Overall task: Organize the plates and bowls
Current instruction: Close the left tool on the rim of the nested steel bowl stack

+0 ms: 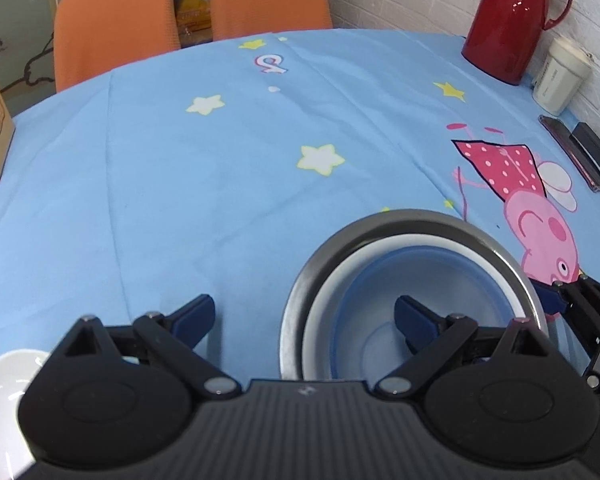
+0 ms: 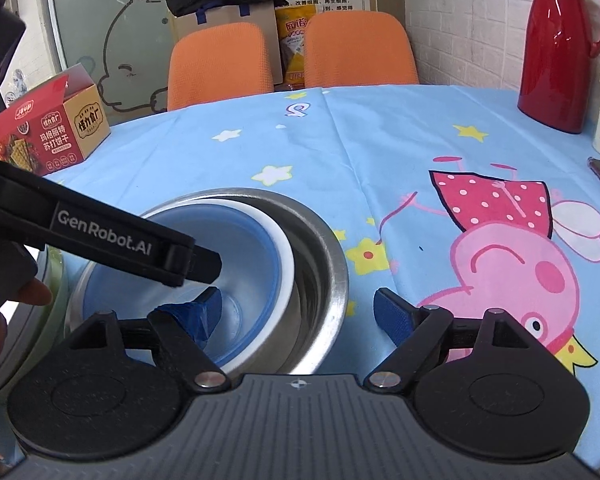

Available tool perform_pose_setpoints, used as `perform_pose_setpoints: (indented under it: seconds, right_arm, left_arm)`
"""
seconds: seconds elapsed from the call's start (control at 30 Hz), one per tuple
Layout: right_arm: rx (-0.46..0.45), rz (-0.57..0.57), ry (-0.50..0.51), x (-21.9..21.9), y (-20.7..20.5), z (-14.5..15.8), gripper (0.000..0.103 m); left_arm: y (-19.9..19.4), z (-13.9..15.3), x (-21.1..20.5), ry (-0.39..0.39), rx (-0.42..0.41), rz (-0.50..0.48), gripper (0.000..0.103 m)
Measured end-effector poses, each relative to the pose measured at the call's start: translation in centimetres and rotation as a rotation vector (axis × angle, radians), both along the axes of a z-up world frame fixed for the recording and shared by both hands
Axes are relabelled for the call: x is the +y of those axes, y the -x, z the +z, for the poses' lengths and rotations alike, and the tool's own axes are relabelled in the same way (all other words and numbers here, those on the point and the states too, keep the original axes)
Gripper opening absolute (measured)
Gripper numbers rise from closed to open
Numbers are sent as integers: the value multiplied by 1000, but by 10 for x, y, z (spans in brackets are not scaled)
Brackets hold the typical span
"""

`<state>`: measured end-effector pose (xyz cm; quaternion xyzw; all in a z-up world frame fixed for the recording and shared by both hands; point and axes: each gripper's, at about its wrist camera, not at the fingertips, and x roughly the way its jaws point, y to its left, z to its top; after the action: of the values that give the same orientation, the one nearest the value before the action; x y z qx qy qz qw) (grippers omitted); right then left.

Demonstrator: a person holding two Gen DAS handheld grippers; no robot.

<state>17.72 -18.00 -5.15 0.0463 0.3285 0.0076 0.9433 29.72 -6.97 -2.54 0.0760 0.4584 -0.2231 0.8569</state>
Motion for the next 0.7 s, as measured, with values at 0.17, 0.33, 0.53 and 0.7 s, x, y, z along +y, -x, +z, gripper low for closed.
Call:
perform_pose_setpoints:
  seconds: [0.17,0.33,0.53,0.7]
  right_arm:
    - [18,-8,0,1,-1,2,71]
    - [1,-21,-78,-4,10,3,70]
    - [-30,-18,-47,3,10,-2,67]
    - [-26,0,-42,7,4,0,64]
  left_arm:
    - [1,-6,4,8,23,-42,95]
    - [4,-6,5,31,25,-55,95]
    - [5,-6,1,11,6,-26,88]
    - [8,-1,-4,24,10,-41,64]
